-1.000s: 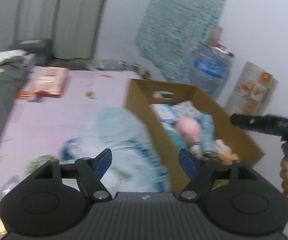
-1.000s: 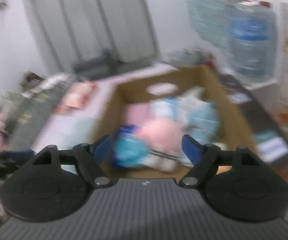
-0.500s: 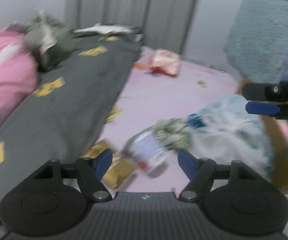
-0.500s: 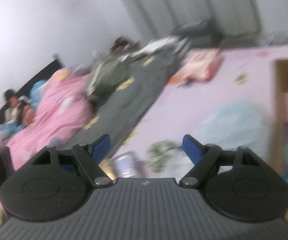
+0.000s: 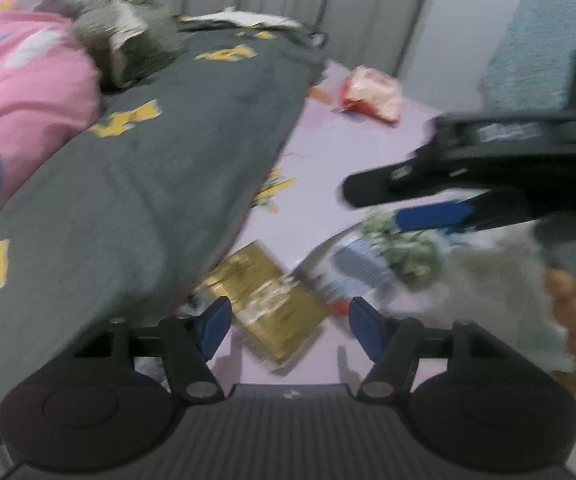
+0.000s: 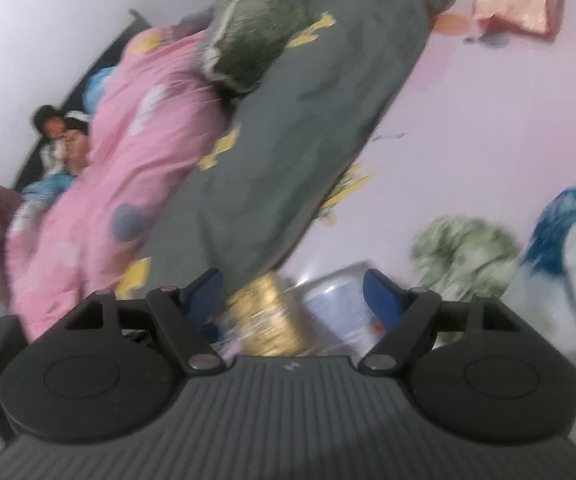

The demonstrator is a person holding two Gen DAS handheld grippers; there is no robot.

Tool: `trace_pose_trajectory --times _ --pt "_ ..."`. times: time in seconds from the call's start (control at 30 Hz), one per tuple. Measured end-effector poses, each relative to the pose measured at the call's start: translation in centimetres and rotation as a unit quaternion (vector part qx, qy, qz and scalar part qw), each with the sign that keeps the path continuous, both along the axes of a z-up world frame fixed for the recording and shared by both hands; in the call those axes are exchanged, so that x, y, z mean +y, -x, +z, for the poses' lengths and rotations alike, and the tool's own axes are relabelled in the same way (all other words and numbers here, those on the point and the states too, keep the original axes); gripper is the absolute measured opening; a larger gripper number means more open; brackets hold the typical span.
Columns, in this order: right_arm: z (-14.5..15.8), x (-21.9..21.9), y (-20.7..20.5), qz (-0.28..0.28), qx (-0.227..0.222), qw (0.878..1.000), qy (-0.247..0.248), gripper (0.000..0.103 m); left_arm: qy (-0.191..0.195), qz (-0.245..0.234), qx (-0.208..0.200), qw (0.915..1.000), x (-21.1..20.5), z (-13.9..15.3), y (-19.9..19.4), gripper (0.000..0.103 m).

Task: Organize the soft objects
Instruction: 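Move the right gripper back to the white yogurt cup, then grasp the white yogurt cup by its rim with the right gripper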

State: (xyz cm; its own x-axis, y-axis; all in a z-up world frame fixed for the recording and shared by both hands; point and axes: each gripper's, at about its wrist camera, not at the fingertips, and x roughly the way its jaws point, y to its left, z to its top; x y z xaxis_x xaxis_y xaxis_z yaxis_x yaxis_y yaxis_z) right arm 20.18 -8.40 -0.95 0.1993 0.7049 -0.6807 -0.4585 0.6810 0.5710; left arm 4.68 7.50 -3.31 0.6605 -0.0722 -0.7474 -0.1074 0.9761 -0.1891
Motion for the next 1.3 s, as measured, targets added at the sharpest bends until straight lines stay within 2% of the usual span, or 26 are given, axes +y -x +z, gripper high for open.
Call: trace_pose_trajectory --times 0.1,0.2,0.33,0.4,0.57,0.67,0.73,0.9,0.97,1.07,1.2,1.3 --pt "-1.2 -0.3 -1.4 -0.005 0.029 1.000 0.008 0.077 0.046 -0.031 -0.012 0.9984 -0.3 0.2 -0.7 0.066" --pt "-3.1 -0.1 -2.8 -0.006 0.074 0.997 0.014 0.077 0.094 -0.054 0.002 0.9941 -0.6 -0.5 -2.4 0.066" --pt "-4.8 0.5 -4.1 -0.005 0.118 0.993 0.009 0.077 0.123 -0.057 0.034 0.9902 -0.7 -2.2 -4.8 0.065" --pt "-5.5 0.6 -4.6 -0.012 0.135 0.991 0.010 0.077 0.125 -0.055 0.043 0.9897 -0.7 -2.7 -5.7 0.065" --pt "-7.6 1.1 -5.6 -0.008 0.180 0.983 -0.022 0.082 0.108 -0.039 0.052 0.9920 -0.8 -3.5 -6.8 0.065" --pt "-7.9 1.4 -5.9 -0.009 0.190 0.980 -0.049 0.081 0.092 -0.036 0.045 0.9941 -1.2 -3.4 -6.8 0.065" --pt "-7.4 1.4 -5.7 -0.007 0.175 0.983 -0.049 0.079 0.079 -0.037 0.040 0.9954 -1.4 -3.2 -6.5 0.065" --pt "-5.6 0.4 -4.5 -0.005 0.140 0.988 -0.060 0.059 0.045 -0.043 0.016 0.9979 -1.6 -2.4 -5.1 0.064" --pt "-5.0 -0.3 -3.8 -0.004 0.127 0.990 -0.063 0.053 0.025 -0.056 0.006 0.9981 -2.1 -2.0 -4.5 0.058" --pt "-4.6 -1.5 -2.3 -0.007 0.109 0.992 -0.061 0.049 0.001 -0.076 -0.002 0.9971 -3.0 -1.8 -3.5 0.058" --pt "-5.3 -3.1 -1.1 -0.024 0.114 0.991 -0.067 0.040 -0.038 -0.088 -0.015 0.9953 -4.4 -1.8 -2.7 0.056" --pt "-5.5 -3.8 -0.7 -0.038 0.118 0.990 -0.072 0.039 -0.049 -0.086 -0.014 0.9950 -5.1 -1.5 -2.7 0.051"
